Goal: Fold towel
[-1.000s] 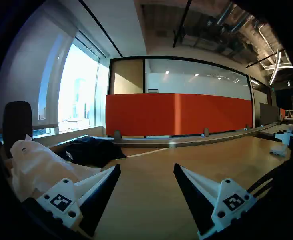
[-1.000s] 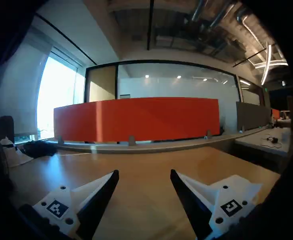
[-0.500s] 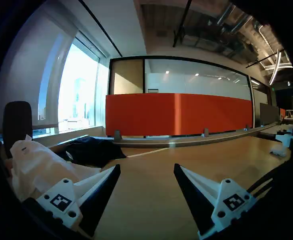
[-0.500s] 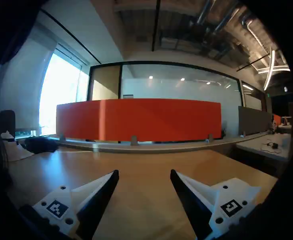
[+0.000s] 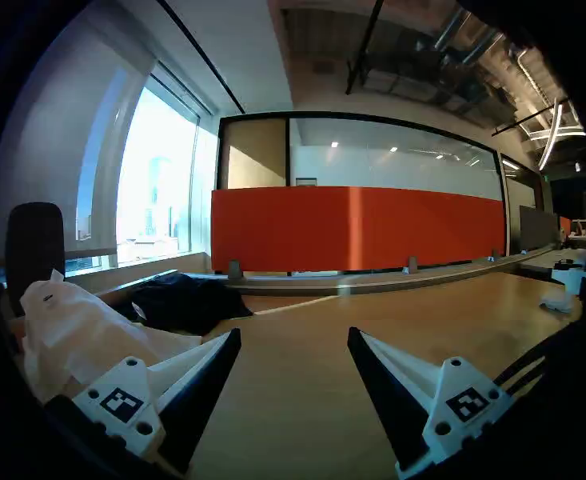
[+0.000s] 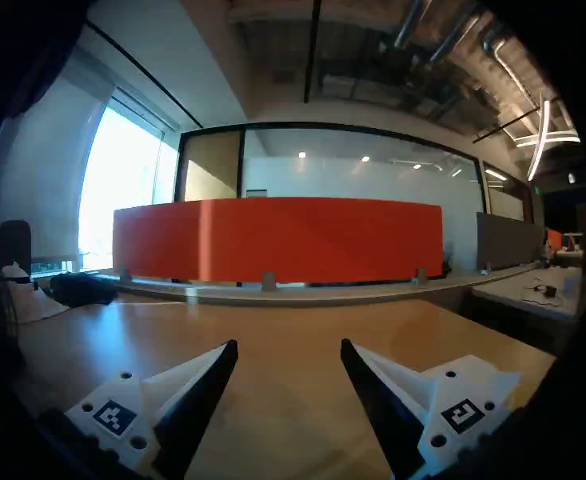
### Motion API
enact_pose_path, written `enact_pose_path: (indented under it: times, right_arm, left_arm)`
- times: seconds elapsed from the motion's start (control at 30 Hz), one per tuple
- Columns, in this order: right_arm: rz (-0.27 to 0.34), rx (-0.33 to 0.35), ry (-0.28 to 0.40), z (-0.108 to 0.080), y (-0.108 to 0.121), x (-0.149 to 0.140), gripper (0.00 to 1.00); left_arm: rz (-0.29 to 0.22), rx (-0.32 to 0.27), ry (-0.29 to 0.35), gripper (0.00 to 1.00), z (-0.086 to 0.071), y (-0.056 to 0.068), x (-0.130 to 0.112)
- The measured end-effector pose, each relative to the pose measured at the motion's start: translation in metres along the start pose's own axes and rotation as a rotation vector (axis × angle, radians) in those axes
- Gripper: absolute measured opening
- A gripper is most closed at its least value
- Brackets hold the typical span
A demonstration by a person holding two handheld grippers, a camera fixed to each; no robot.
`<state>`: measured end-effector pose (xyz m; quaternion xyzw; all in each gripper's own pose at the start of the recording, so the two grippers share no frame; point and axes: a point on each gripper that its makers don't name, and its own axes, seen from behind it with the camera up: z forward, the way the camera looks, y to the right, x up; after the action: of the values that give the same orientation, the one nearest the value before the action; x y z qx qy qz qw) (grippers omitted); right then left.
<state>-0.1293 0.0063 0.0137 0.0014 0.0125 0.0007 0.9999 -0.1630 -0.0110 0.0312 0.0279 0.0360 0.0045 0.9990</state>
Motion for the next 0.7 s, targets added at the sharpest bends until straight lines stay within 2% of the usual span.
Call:
enact_pose_path:
  times: [0.7]
  right_arm:
    - [0.0,0.0,0.0,0.0,-0.0017,0.0011,0.99]
  left_arm:
    - [0.0,0.0,-0.001,0.99,0.0001,-0.0005,0.0014]
